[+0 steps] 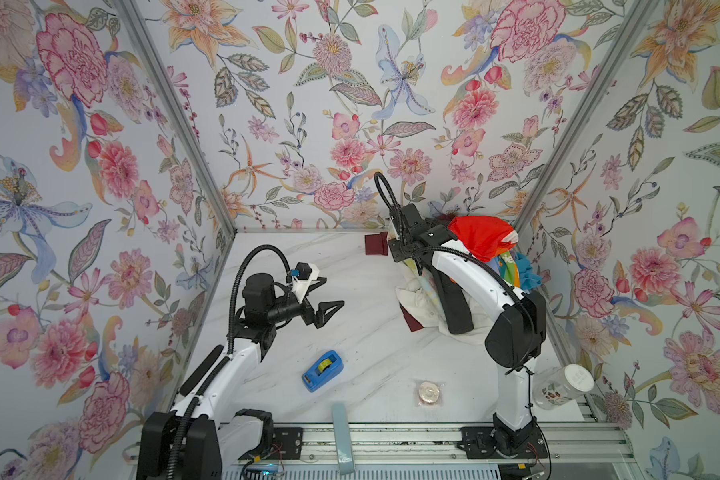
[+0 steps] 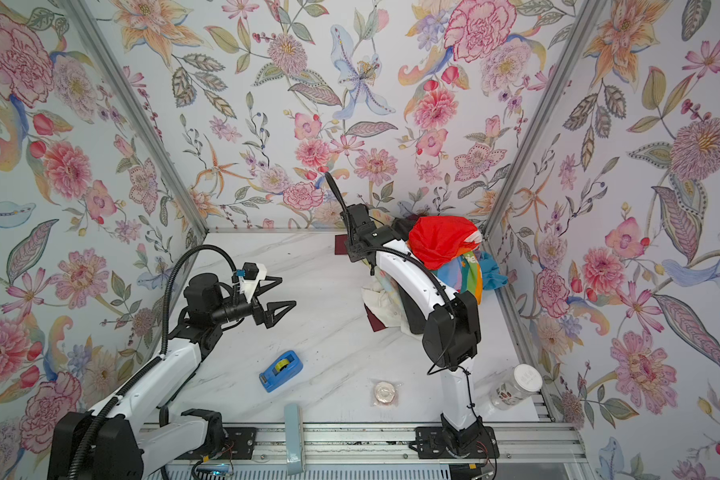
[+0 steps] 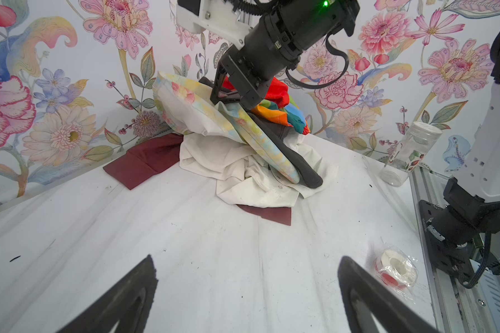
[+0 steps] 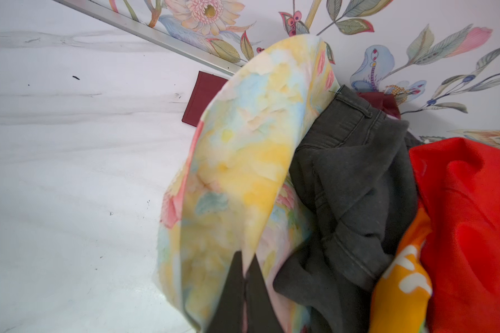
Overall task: Pick out a specific cloth from the pile
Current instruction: 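Lift the pastel floral cloth upward out of the pile with the right gripper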
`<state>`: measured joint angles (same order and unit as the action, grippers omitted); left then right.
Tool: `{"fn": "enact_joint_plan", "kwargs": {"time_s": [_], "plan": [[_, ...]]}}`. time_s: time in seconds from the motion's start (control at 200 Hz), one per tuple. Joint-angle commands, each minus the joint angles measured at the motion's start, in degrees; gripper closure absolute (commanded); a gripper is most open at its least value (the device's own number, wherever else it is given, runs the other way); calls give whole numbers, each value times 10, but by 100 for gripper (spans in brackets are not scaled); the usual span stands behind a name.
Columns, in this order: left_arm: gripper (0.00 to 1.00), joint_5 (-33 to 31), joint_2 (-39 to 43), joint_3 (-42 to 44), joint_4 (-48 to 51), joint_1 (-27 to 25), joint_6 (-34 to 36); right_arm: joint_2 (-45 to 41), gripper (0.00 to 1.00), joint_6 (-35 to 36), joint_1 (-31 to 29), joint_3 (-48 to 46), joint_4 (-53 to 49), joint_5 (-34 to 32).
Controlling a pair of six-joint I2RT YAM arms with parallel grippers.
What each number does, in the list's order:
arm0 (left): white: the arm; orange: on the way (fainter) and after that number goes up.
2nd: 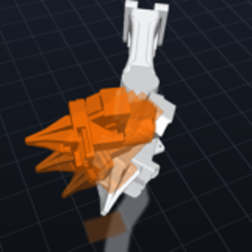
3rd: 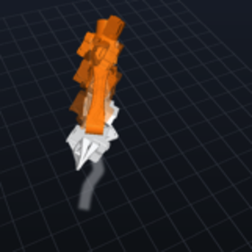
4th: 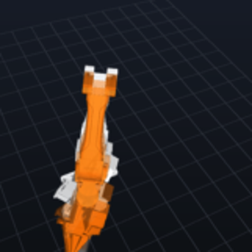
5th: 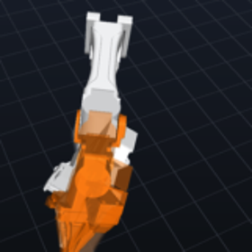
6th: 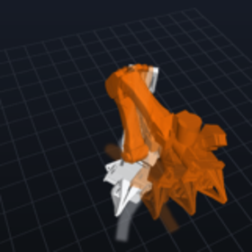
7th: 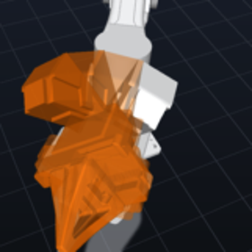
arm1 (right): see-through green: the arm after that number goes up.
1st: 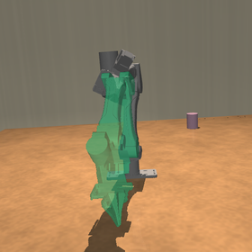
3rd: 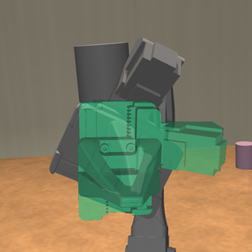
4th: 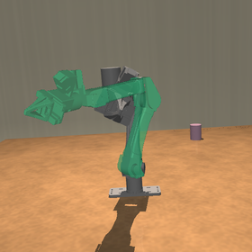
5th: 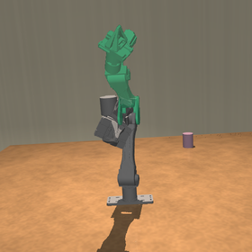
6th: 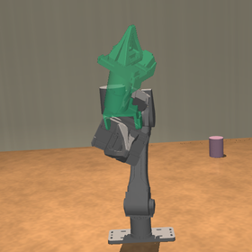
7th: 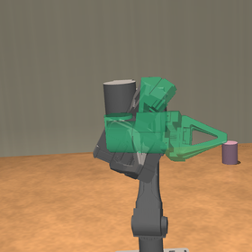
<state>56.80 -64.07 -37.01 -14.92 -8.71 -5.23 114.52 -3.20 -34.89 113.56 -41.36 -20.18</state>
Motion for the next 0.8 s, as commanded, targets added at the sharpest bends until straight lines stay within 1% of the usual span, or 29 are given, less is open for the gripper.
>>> {"fn": "enact_joint_plan", "kwargs": {"time_s": [0.0,0.075,0.09,0.135,0.31,0.595,0.796], "plan": [[1,5,13,7,-11,-4,-8,-56,100,19,-19,28,29,-8],[1,5,16,8,-12,-4,-8,-61,100,27,-19,38,29,-30],[1,5,17,7,-13,-4,-8,-61,100,30,-34,40,29,-33],[1,5,18,8,-14,-5,-10,-64,100,33,-38,45,29,-39],[1,5,22,8,-16,-4,-13,-73,100,39,-40,54,30,-32],[1,2,35,12,-18,-4,-13,-103,100,54,-50,55,69,-24],[1,1,41,17,-21,-4,-15,-111,100,73,-57,78,75,-40]]}}
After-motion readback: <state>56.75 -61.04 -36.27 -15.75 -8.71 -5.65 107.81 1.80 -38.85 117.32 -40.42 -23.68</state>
